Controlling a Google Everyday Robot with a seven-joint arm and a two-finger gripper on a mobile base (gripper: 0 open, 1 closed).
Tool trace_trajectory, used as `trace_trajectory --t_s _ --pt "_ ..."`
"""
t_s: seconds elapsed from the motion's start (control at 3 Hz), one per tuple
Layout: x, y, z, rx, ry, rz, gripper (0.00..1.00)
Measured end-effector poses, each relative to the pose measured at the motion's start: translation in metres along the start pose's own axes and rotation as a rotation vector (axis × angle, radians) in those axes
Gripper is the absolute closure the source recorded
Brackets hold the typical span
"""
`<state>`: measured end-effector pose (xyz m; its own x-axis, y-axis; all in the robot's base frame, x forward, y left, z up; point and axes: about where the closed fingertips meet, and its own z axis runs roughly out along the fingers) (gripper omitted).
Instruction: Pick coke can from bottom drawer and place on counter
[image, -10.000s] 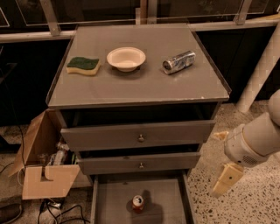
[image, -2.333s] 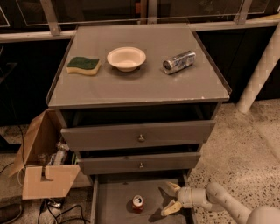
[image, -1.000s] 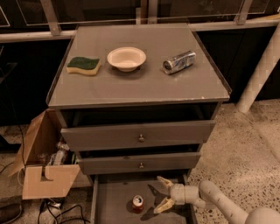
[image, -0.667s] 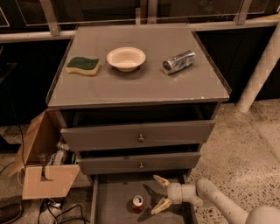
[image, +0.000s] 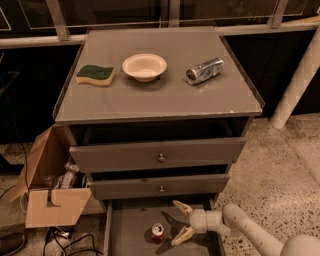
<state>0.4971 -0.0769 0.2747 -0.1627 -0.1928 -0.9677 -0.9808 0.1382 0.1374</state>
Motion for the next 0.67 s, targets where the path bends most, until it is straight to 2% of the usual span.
trace_trajectory --t_s 0.67 --pt "0.0117 0.0021 0.0212 -0.001 -0.02 -0.053 0.0"
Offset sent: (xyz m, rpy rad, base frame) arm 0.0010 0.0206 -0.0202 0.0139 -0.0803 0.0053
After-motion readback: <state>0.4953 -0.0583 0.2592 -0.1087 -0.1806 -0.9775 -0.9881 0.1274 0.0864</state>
